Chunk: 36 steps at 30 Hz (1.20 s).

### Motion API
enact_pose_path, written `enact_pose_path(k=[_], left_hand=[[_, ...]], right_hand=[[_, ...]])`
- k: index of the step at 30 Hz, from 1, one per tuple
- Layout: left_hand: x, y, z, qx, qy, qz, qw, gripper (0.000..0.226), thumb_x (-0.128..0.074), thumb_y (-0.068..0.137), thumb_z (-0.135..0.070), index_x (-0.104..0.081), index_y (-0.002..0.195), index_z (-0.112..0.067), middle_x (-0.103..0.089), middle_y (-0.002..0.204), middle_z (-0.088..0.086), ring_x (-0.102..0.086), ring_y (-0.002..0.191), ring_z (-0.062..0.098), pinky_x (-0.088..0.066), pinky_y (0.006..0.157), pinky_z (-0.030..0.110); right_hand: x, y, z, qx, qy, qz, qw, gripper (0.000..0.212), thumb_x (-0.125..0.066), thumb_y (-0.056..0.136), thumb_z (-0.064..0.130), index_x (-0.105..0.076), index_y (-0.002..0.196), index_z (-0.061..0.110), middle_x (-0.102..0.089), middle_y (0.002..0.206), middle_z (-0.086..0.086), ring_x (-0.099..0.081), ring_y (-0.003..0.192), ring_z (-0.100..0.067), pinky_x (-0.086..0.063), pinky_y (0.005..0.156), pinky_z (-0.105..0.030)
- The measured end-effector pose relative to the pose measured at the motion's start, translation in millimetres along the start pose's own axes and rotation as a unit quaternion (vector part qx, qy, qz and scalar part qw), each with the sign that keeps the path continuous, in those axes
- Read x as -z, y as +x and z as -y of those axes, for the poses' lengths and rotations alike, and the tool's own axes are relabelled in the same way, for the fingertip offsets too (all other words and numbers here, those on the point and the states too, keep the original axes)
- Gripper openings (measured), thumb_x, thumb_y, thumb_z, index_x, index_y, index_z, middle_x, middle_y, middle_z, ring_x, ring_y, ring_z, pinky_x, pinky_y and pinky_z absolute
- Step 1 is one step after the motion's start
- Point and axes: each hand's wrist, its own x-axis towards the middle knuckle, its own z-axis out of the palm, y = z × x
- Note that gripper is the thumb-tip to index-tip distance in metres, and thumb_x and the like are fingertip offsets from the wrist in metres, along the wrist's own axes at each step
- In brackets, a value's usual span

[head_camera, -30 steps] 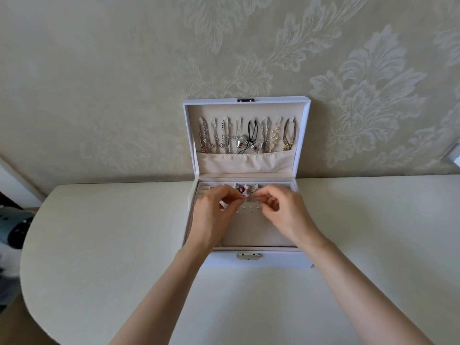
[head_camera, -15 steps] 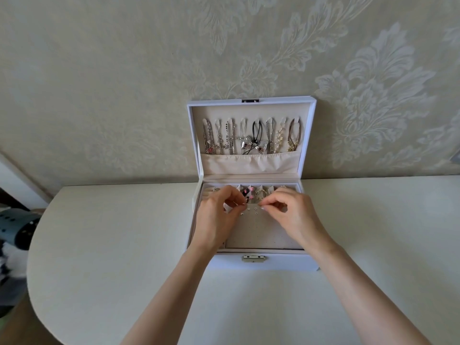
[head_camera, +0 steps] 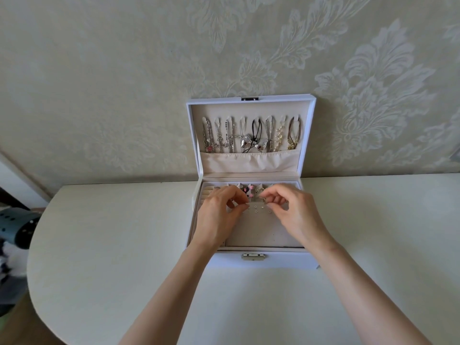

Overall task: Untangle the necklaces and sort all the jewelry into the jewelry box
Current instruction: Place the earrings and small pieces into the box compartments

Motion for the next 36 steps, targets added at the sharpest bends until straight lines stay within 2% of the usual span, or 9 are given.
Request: enact_pose_path(k=[6, 12, 17, 23, 29, 34, 36], left_hand=[[-0.3, -0.2, 0.4, 0.007, -0.013, 0.002, 1.0, 0.007, -0.071, 0.08, -0.017, -0.067, 0.082, -0.021, -0.06, 0.075, -0.019, -0.05, 0.072, 0.002, -0.036, 0.063, 0.014], [-0.2, 0.7, 0.0, 0.026, -0.037, 0.0, 0.999, 0.007, -0.071, 0.079, -0.016, -0.066, 0.08, -0.021, -0.061, 0.073, -0.019, -0.051, 0.069, 0.0, -0.038, 0.063, 0.017], [-1.5, 1.7, 3.0, 0.052, -0.042, -0.003, 0.998, 0.008, -0.074, 0.077, -0.019, -0.066, 0.079, -0.018, -0.066, 0.075, -0.012, -0.056, 0.07, 0.007, -0.044, 0.064, 0.025], [-1.3, 2.1, 2.6, 0.061, -0.018, 0.014, 0.998, 0.009, -0.074, 0.076, -0.017, -0.066, 0.078, -0.022, -0.065, 0.075, -0.012, -0.057, 0.073, 0.01, -0.046, 0.067, 0.026], [-3.5, 4.0, 3.1, 0.026, 0.067, 0.028, 0.997, 0.005, -0.074, 0.075, -0.021, -0.069, 0.076, -0.021, -0.061, 0.082, -0.006, -0.048, 0.086, 0.013, -0.039, 0.078, 0.03], [-8.6, 9.6, 3.9, -0.004, 0.103, 0.014, 0.995, 0.006, -0.076, 0.074, -0.022, -0.071, 0.077, -0.02, -0.053, 0.079, -0.012, -0.045, 0.083, 0.014, -0.037, 0.078, 0.032], [-10.8, 10.0, 4.5, -0.024, 0.119, 0.011, 0.993, 0.006, -0.076, 0.073, -0.02, -0.071, 0.076, -0.019, -0.057, 0.08, -0.008, -0.05, 0.083, 0.019, -0.039, 0.078, 0.034]], right_hand=[[-2.2, -0.1, 1.8, -0.026, 0.004, 0.045, 0.999, 0.039, -0.065, 0.073, -0.013, -0.061, 0.096, 0.017, -0.063, 0.072, 0.005, -0.051, 0.072, -0.011, -0.04, 0.066, -0.012], [-4.9, 0.7, 0.6, -0.025, -0.009, 0.059, 0.998, 0.035, -0.066, 0.075, -0.01, -0.058, 0.098, 0.015, -0.062, 0.074, 0.004, -0.051, 0.073, -0.008, -0.04, 0.066, -0.013], [-5.2, 0.5, 1.3, -0.016, -0.012, 0.054, 0.998, 0.032, -0.066, 0.074, -0.01, -0.059, 0.095, 0.013, -0.06, 0.071, 0.004, -0.052, 0.07, -0.007, -0.039, 0.064, -0.009], [-5.7, 1.0, 0.7, -0.025, 0.005, 0.053, 0.998, 0.032, -0.065, 0.073, -0.012, -0.06, 0.094, 0.012, -0.063, 0.07, 0.003, -0.051, 0.069, -0.009, -0.037, 0.063, -0.006], [-6.8, 1.4, -1.6, -0.021, 0.0, 0.045, 0.999, 0.031, -0.064, 0.073, -0.013, -0.06, 0.095, 0.009, -0.063, 0.069, 0.001, -0.052, 0.069, -0.011, -0.036, 0.063, -0.005], [-6.5, -0.2, -1.4, 0.005, -0.027, 0.048, 0.998, 0.036, -0.063, 0.072, -0.014, -0.062, 0.096, 0.012, -0.062, 0.069, 0.003, -0.05, 0.066, 0.002, -0.036, 0.065, -0.005], [-6.3, -1.9, -1.2, 0.025, -0.046, 0.047, 0.998, 0.039, -0.061, 0.072, -0.015, -0.063, 0.098, 0.013, -0.061, 0.069, 0.002, -0.048, 0.067, -0.001, -0.039, 0.066, -0.011]])
